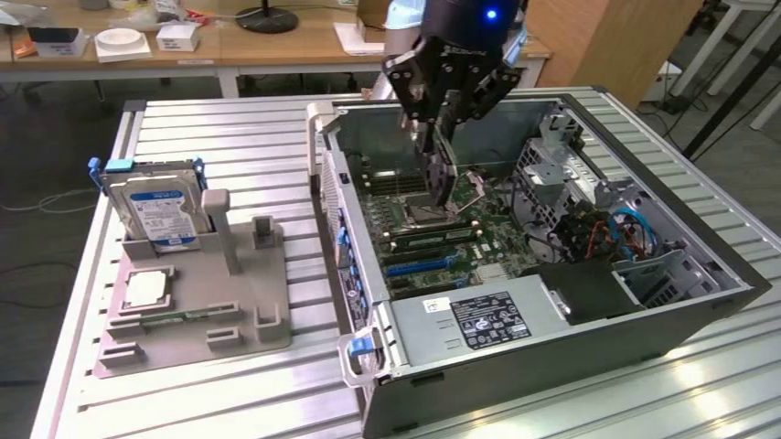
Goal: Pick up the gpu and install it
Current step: 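Pick up the gpu and move the gpu toward the slot, then insert the gpu into the slot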
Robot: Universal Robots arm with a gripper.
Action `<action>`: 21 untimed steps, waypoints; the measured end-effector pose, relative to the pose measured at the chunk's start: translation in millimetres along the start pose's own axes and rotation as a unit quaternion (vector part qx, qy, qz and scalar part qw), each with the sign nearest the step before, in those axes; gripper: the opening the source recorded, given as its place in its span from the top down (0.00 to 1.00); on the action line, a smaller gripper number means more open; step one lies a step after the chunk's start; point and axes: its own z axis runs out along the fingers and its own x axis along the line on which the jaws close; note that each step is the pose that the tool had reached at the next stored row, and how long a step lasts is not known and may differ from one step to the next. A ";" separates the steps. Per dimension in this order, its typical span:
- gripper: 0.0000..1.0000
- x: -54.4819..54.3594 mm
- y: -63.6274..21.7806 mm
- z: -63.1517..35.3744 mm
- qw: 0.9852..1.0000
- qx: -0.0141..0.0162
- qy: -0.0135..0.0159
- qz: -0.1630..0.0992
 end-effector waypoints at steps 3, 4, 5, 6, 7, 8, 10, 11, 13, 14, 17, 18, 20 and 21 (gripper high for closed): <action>0.74 -13.8 0.8 -0.1 1.000 0.000 0.000 -0.002; 0.74 -18.2 1.0 -0.1 1.000 0.000 0.000 -0.002; 0.74 -22.8 1.2 -0.2 1.000 0.000 0.000 -0.003; 0.74 -27.3 1.5 -0.2 1.000 0.000 0.000 -0.003; 0.74 -32.1 1.8 -0.3 1.000 0.000 0.000 -0.004; 0.74 -36.4 2.0 -0.4 1.000 0.000 0.000 -0.005; 0.74 -40.6 2.2 -0.4 1.000 0.000 0.000 -0.005; 0.74 -40.6 2.1 -0.4 1.000 0.000 0.000 -0.005; 0.74 -40.6 2.2 -0.4 1.000 0.000 0.000 -0.005; 0.74 -40.6 2.2 -0.4 1.000 0.000 0.000 -0.005; 0.74 -40.6 2.2 -0.4 1.000 0.000 0.000 -0.005; 0.74 -40.6 2.2 -0.4 1.000 0.000 0.000 -0.005; 0.74 -40.6 2.2 -0.4 1.000 0.000 0.000 -0.005; 0.74 -40.6 2.2 -0.4 1.000 0.000 0.000 -0.005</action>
